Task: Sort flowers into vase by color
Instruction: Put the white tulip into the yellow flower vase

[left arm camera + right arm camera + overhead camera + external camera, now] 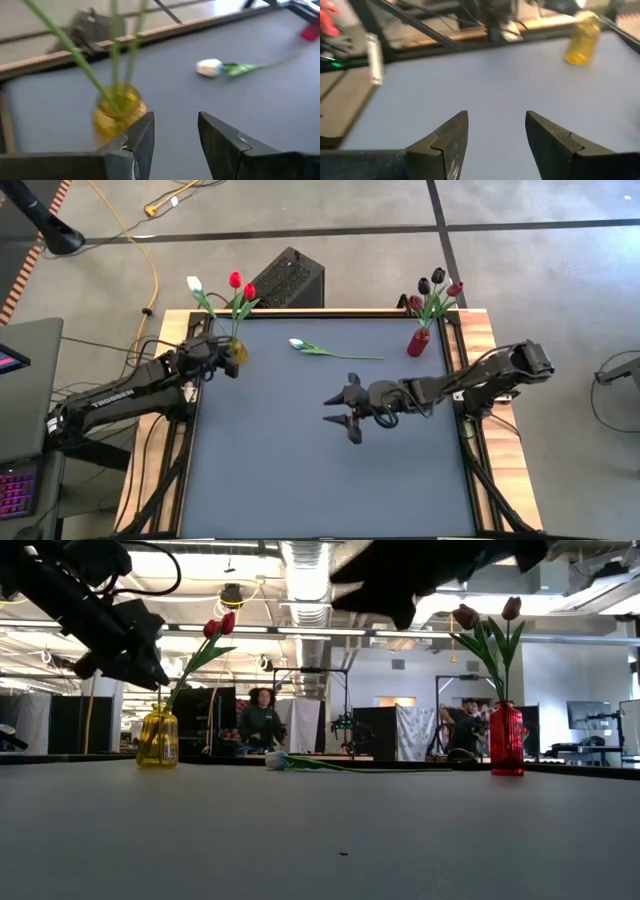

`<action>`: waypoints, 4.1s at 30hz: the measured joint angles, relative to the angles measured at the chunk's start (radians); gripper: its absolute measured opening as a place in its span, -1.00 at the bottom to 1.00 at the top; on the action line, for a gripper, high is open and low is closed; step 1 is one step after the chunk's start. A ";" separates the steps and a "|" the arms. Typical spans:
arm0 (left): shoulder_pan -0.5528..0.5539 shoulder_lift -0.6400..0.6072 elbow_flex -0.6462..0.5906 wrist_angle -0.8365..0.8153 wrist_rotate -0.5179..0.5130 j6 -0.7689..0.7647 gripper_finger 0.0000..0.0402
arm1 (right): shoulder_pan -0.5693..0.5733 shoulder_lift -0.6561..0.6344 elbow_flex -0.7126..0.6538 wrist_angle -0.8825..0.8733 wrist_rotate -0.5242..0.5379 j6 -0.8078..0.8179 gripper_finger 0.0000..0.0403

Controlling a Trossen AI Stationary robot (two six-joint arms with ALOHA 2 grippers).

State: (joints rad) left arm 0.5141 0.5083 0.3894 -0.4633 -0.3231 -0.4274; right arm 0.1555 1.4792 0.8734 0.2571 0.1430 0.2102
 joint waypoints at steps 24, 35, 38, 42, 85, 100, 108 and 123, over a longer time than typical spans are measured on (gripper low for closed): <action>-0.274 0.004 0.001 -0.035 0.073 -0.114 -0.31 | -0.425 0.253 0.004 -0.052 -0.019 -0.130 0.11; -0.353 0.004 0.001 -0.015 -0.018 -0.120 -0.31 | -0.526 0.392 0.004 -0.029 -0.062 -0.232 0.11; -0.360 0.004 0.001 0.002 -0.022 -0.117 -0.31 | -0.532 0.392 0.004 -0.018 -0.062 -0.257 0.11; -0.364 0.004 0.001 0.010 -0.025 -0.113 -0.31 | -0.538 0.388 0.004 0.003 -0.065 -0.292 0.11; -0.474 0.004 0.000 0.073 0.012 -0.095 -0.31 | -0.558 0.374 0.001 -0.083 -0.203 -0.167 -0.91; -0.648 0.186 0.000 0.435 0.091 0.049 -0.31 | -0.422 0.103 0.002 -0.010 -0.253 -0.076 -0.91; -0.720 0.473 0.000 0.793 -0.076 0.075 -0.31 | -0.284 0.031 0.003 0.138 -0.253 -0.073 -0.91; -0.805 0.924 0.000 1.795 -0.087 0.438 -0.31 | -0.101 0.157 0.004 0.652 -0.248 -0.084 -0.91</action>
State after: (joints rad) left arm -0.2911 1.4326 0.3893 1.3321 -0.4098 0.0110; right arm 0.0544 1.6362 0.8776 0.9088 -0.1051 0.1265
